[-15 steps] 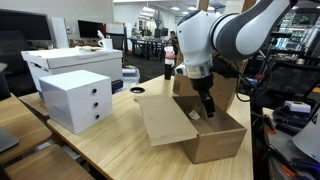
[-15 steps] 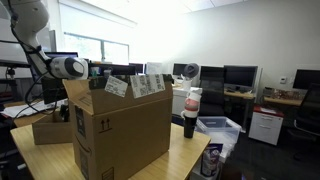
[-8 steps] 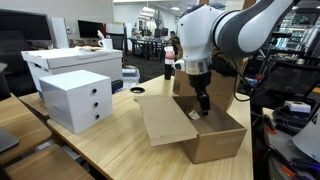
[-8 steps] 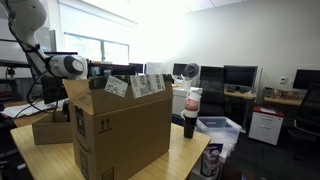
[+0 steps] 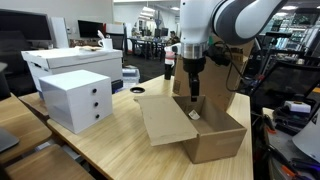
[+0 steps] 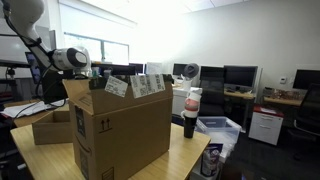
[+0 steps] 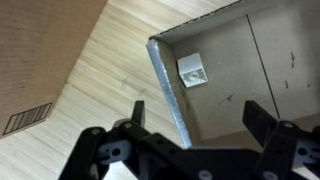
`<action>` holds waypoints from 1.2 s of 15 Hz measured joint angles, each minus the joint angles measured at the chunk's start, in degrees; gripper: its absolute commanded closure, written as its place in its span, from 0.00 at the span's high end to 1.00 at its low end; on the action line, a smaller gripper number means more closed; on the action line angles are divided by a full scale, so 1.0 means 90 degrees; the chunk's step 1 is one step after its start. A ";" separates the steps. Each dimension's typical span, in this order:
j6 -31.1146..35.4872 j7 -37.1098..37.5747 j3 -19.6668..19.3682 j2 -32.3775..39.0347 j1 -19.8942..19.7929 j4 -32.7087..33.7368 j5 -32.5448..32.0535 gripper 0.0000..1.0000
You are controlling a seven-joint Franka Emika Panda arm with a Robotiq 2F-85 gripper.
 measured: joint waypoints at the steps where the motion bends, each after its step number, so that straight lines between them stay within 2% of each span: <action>1: 0.0040 0.0088 -0.0048 0.0019 -0.0005 0.0000 -0.0076 0.99; 4: 0.0109 0.0398 -0.0211 0.0168 -0.0047 0.0024 -0.0350 0.85; 5: 0.0110 0.0499 -0.0264 0.0249 -0.0063 0.0047 -0.0432 0.83; 6: 0.0110 0.0555 -0.0295 0.0301 -0.0064 0.0058 -0.0469 0.66; 12: 0.0109 0.1020 -0.0339 0.0487 -0.0049 0.0115 -0.0871 0.31; 14: 0.0060 0.1333 -0.0341 0.0487 -0.0031 0.0140 -0.1178 0.17; 15: -0.0033 0.1443 -0.0345 0.0488 -0.0016 0.0158 -0.1314 0.05; 16: -0.0331 0.1573 -0.0349 0.0489 0.0028 0.0219 -0.1507 0.08; 17: -0.0477 0.1592 -0.0348 0.0493 0.0042 0.0256 -0.1576 0.02; 18: -0.0780 0.1599 -0.0349 0.0540 0.0050 0.0364 -0.1627 0.05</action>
